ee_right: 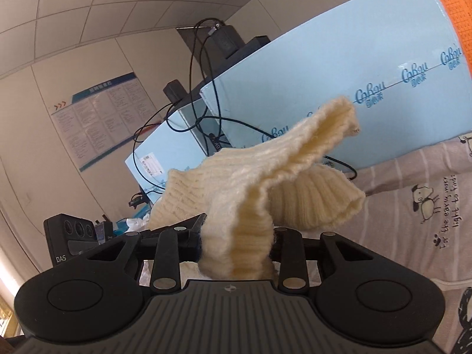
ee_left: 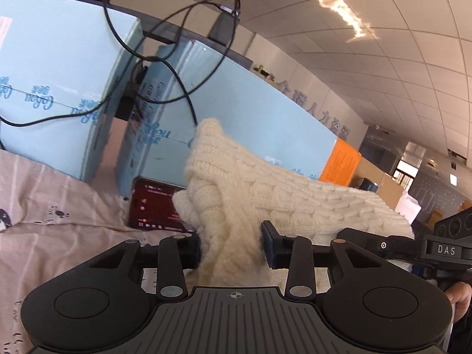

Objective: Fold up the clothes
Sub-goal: 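Lift the folded sweater with the right gripper while the left gripper grips it too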

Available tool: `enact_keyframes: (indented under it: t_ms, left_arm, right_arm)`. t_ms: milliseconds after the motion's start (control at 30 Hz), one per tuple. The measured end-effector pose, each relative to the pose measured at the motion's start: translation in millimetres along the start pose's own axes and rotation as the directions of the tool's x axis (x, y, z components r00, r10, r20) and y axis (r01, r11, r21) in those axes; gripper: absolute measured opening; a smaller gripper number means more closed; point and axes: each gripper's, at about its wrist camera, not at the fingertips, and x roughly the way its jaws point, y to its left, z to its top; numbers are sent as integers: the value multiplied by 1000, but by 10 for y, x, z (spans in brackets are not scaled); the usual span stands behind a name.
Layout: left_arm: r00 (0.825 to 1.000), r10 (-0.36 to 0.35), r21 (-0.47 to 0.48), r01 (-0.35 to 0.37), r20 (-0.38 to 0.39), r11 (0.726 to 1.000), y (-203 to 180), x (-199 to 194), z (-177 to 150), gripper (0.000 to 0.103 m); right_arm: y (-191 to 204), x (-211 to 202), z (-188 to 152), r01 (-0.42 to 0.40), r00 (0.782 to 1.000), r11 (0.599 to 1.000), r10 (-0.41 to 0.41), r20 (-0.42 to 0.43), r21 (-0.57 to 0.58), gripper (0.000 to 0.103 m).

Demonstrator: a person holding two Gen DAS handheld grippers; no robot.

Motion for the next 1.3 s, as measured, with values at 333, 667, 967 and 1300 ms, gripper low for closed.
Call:
enact_keyframes:
  t_ms: [333, 667, 967, 1300]
  left_arm:
    - [897, 325, -78, -316, 299, 945, 794, -1110, 457, 37]
    - [800, 486, -140, -468, 352, 872, 1687, -1389, 459, 36]
    - [735, 627, -122, -619, 257, 776, 1935, -1238, 345, 35]
    - [554, 754, -61, -791, 352, 609, 1707, -1216, 309, 79]
  right_arm:
    - [1066, 1478, 180, -215, 971, 973, 205, -122, -84, 30]
    - [1552, 2915, -87, -240, 944, 967, 212, -251, -84, 32]
    - [1507, 3643, -555, -215, 920, 969, 157, -359, -126, 33]
    - [1471, 3760, -686, -123, 930, 960, 23, -367, -251, 59]
